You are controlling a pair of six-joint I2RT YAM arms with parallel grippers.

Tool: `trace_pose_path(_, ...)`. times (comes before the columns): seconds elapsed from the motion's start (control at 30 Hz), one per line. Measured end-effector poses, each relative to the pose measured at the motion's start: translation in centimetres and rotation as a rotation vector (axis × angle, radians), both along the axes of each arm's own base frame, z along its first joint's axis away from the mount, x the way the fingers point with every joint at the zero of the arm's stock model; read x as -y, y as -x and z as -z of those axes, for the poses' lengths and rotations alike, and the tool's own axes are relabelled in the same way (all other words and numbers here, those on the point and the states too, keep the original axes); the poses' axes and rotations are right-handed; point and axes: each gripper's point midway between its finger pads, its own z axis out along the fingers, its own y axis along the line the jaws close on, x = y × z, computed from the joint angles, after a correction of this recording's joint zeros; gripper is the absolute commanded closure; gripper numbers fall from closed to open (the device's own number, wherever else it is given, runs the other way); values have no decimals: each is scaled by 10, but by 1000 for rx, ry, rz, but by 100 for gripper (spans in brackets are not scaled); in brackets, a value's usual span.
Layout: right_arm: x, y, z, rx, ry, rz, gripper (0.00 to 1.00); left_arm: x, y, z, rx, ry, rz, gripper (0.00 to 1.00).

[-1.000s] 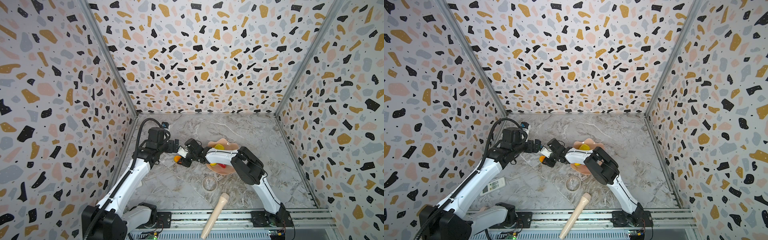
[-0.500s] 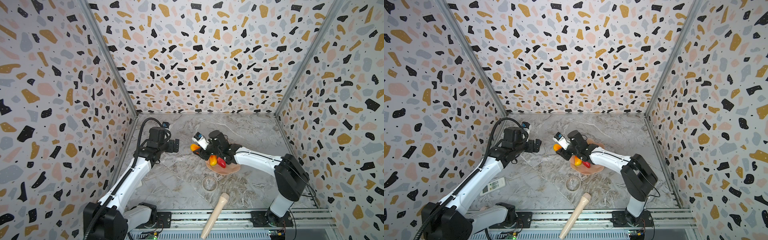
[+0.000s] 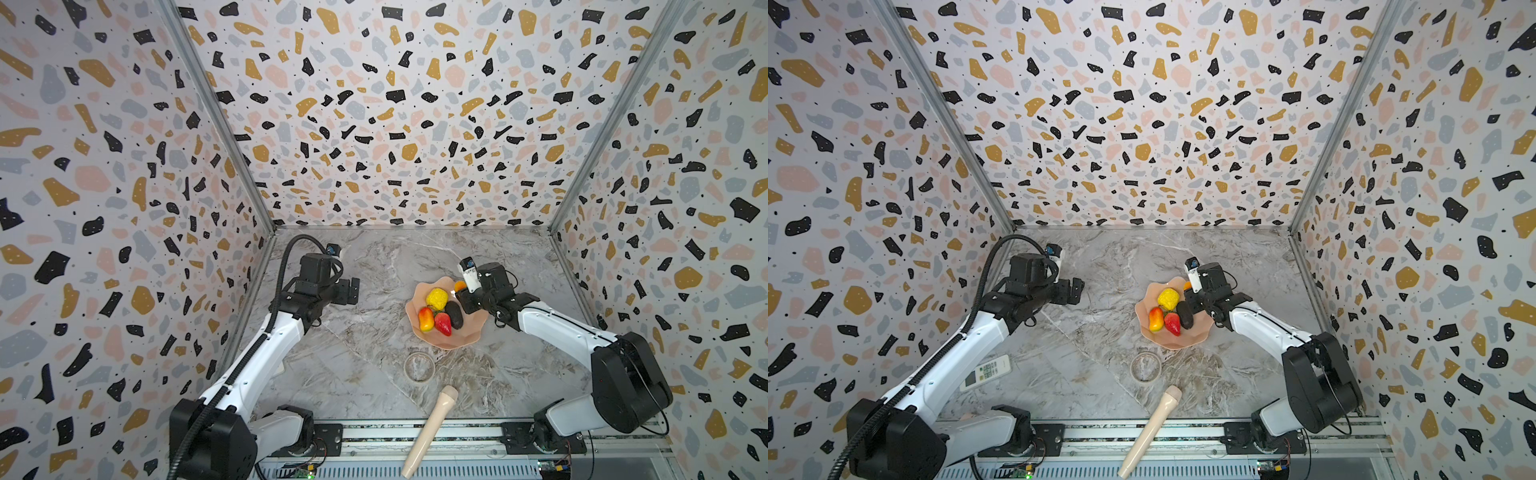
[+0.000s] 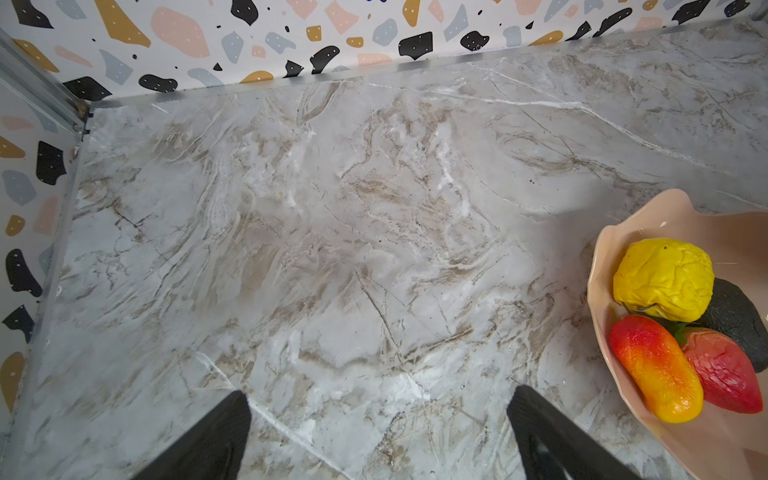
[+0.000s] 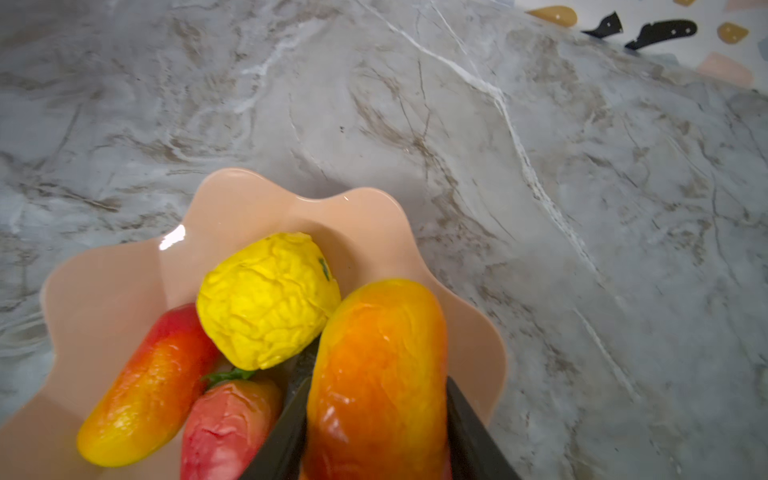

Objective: Place and organize the fake fruits in the fruit bowl

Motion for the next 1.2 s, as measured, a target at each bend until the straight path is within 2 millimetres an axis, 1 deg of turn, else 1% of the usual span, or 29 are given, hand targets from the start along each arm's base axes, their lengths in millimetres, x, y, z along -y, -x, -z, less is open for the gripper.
trace_pose_path(0.13,10,2,15,-39,6,39,89,1,0,1,-3,1,2,0)
trace_pose_path(0.23,15,7,31,-80,17,55,86,0,0,1,-4,1,2,0)
trace_pose_path(0.33,17,11,41,-109,29,63,80,0,0,1,-3,1,2,0)
trace_pose_path(0.4,18,13,42,-115,32,64,72,1,0,1,-3,1,3,0)
trace_pose_path(0.5,18,13,42,-115,31,63,59,1,0,1,-4,1,3,1)
trace_pose_path(0.7,18,13,41,-114,32,62,43,1,0,1,-3,1,3,0)
trace_pose_path(0.93,20,16,36,-109,34,60,30,1,0,1,-3,2,3,0)
trace_pose_path(1.0,21,16,33,-102,36,61,22,1,0,1,-3,2,4,0)
trace_pose_path(1.1,23,15,24,-75,44,63,0,1,-1,1,-1,3,4,0)
trace_pose_path(1.2,29,11,6,-20,37,70,1,2,-6,-3,18,9,-1,0)
